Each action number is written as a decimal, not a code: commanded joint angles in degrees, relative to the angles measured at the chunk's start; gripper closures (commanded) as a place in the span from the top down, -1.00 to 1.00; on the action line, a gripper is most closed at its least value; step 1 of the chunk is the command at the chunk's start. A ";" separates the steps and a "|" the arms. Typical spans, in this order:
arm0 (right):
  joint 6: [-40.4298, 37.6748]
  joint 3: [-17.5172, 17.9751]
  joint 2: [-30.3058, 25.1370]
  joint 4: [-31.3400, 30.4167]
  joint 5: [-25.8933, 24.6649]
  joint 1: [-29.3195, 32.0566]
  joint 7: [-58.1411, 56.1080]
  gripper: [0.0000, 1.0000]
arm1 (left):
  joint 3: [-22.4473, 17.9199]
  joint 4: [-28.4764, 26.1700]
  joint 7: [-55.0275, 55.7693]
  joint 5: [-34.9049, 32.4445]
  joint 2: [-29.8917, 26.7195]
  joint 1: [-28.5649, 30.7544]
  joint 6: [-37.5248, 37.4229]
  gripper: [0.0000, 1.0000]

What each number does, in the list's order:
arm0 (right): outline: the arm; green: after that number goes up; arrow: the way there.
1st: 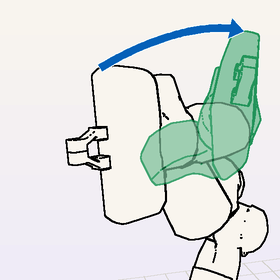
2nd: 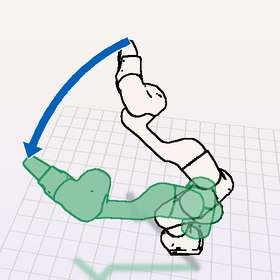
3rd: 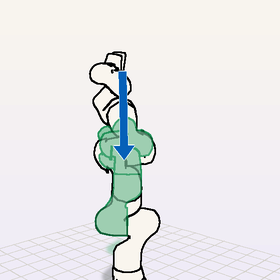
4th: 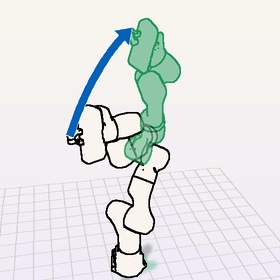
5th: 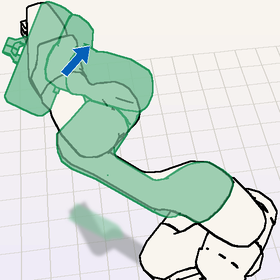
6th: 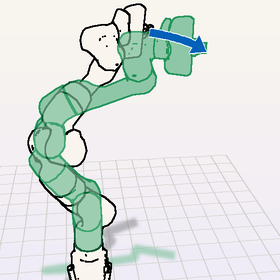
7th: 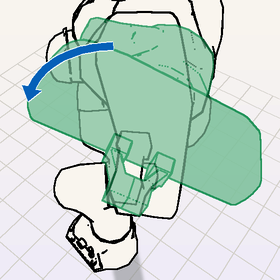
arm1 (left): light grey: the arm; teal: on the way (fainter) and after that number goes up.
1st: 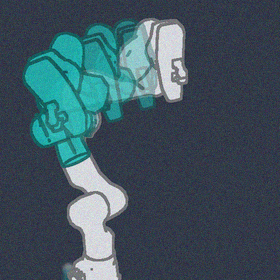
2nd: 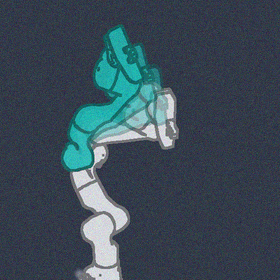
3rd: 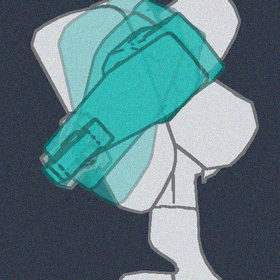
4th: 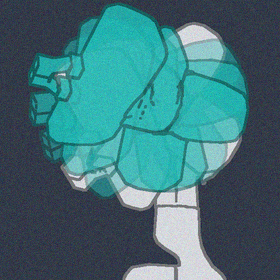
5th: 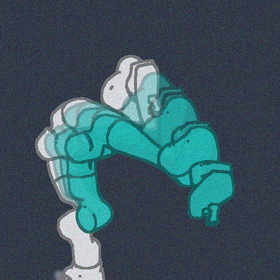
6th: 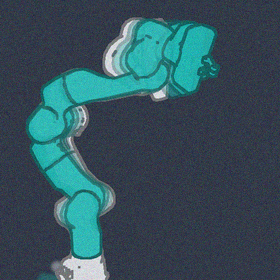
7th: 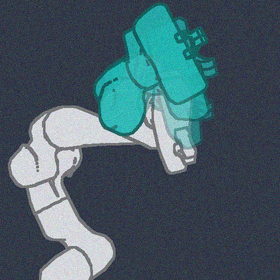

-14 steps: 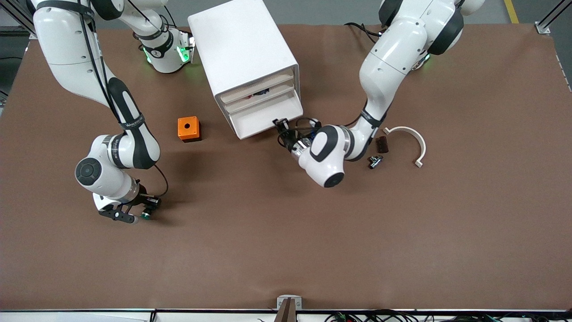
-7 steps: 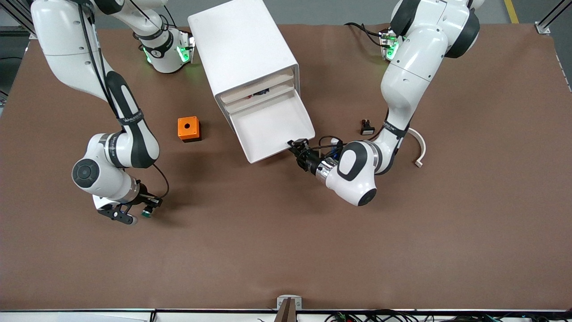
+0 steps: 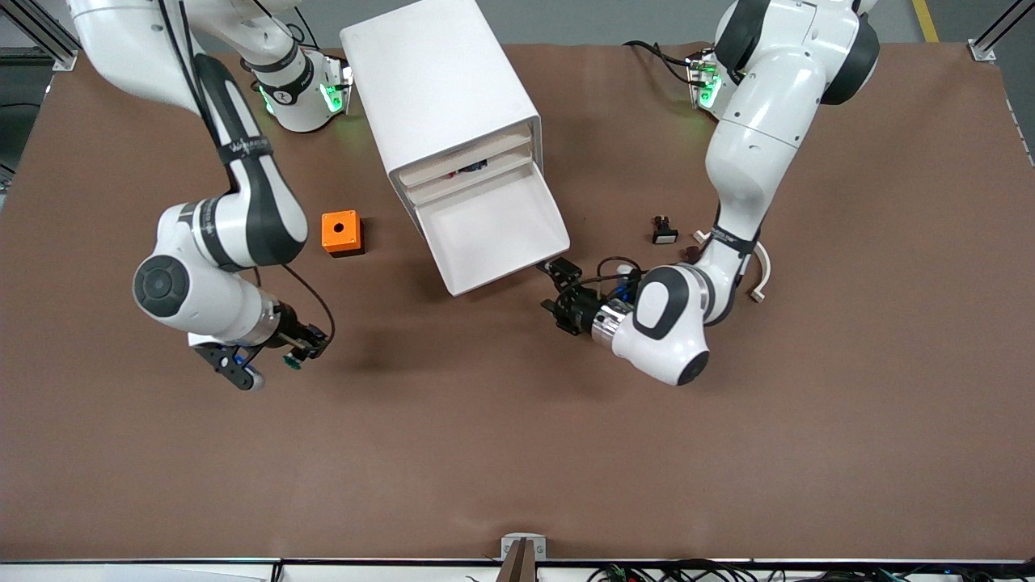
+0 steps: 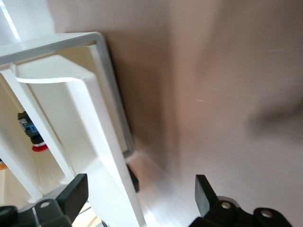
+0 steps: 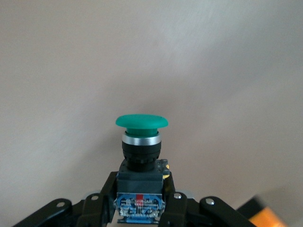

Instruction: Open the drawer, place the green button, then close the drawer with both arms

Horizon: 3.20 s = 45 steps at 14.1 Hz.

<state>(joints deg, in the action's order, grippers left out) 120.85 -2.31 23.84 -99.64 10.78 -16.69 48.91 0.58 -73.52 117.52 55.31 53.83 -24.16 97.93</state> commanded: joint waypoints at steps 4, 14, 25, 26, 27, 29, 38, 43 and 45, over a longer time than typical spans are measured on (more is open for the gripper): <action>0.61 0.38 -3.00 -0.91 1.70 -12.91 22.25 -1.00 | -11.11 2.68 -2.20 -0.64 -4.78 -0.98 0.94 0.98; 10.72 0.20 -2.22 -6.79 0.91 -28.57 45.65 -1.00 | -17.98 2.51 -25.12 -19.88 -16.38 -0.98 0.94 0.98; 14.32 0.11 2.53 -6.45 -2.25 -32.70 55.94 -1.00 | -17.10 1.28 -49.14 -38.16 -17.71 -8.08 0.77 0.99; 14.23 0.11 2.62 -6.36 -2.95 -33.23 56.64 -1.00 | -17.01 1.28 -49.93 -39.30 -16.92 -8.96 0.94 0.99; 14.23 0.11 2.71 -6.36 -3.31 -33.32 57.34 -1.00 | -16.93 1.28 -53.07 -40.27 -16.22 -10.10 1.29 0.99; 14.23 0.20 2.71 -6.18 -3.40 -33.49 57.62 -0.42 | -16.66 0.93 -62.28 -40.46 -15.95 -11.69 3.22 0.99; 12.66 0.02 3.59 -0.74 -5.24 -28.68 48.34 1.00 | -6.75 -6.63 -69.72 -39.67 -14.02 -15.04 16.40 0.99; 1.95 0.02 1.93 3.93 -5.42 -15.95 18.22 1.00 | -0.59 -8.03 -68.05 -39.32 -10.50 -15.13 21.16 0.99; -0.87 0.02 0.08 3.93 -5.33 -11.02 8.61 1.00 | 1.17 -9.87 -67.78 -38.35 -10.41 -15.30 22.73 0.99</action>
<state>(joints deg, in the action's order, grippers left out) 122.94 -3.50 26.23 -95.61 5.74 -31.91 65.32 0.51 -81.08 49.23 16.19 44.30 -39.49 118.81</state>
